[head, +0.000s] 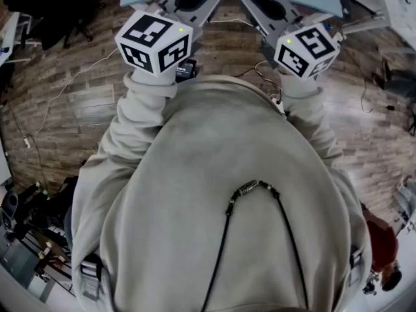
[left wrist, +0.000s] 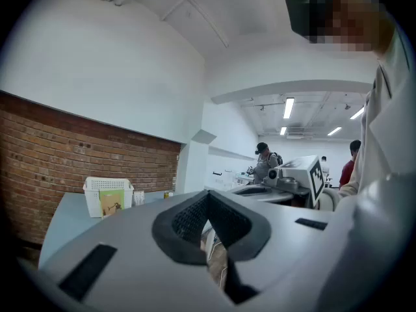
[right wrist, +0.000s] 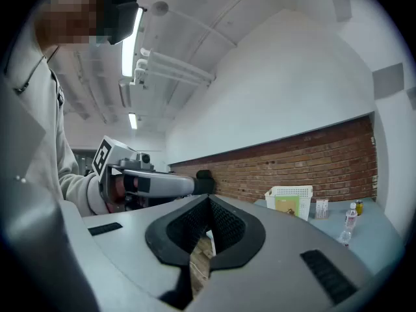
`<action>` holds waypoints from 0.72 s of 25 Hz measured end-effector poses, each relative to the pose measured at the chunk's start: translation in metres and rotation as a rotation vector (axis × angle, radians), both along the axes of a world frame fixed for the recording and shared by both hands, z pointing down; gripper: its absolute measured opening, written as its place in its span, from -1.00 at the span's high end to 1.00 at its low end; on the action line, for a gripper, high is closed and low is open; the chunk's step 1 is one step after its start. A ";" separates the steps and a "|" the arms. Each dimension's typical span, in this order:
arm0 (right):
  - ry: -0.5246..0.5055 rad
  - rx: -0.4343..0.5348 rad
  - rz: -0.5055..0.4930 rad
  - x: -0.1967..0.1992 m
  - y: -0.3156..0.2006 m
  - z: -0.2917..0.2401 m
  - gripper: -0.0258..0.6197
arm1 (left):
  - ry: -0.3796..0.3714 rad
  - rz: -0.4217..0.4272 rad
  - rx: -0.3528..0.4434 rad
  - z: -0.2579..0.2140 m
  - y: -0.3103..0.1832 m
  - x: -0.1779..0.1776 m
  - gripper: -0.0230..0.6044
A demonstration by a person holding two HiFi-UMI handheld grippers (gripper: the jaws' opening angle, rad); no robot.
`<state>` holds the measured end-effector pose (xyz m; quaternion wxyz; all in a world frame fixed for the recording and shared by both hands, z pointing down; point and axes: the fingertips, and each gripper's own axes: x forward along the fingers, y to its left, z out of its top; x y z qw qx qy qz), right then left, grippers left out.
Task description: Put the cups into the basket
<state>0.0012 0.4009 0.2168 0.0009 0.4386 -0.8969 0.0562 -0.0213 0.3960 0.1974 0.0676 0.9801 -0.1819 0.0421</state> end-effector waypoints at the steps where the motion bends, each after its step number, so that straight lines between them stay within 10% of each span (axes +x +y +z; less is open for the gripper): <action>1: 0.003 0.003 -0.004 0.000 0.002 0.000 0.89 | 0.001 0.001 0.005 -0.002 0.002 0.002 0.94; 18: -0.013 0.033 0.016 0.020 -0.005 -0.006 0.88 | 0.018 -0.007 0.031 -0.005 0.003 0.011 0.94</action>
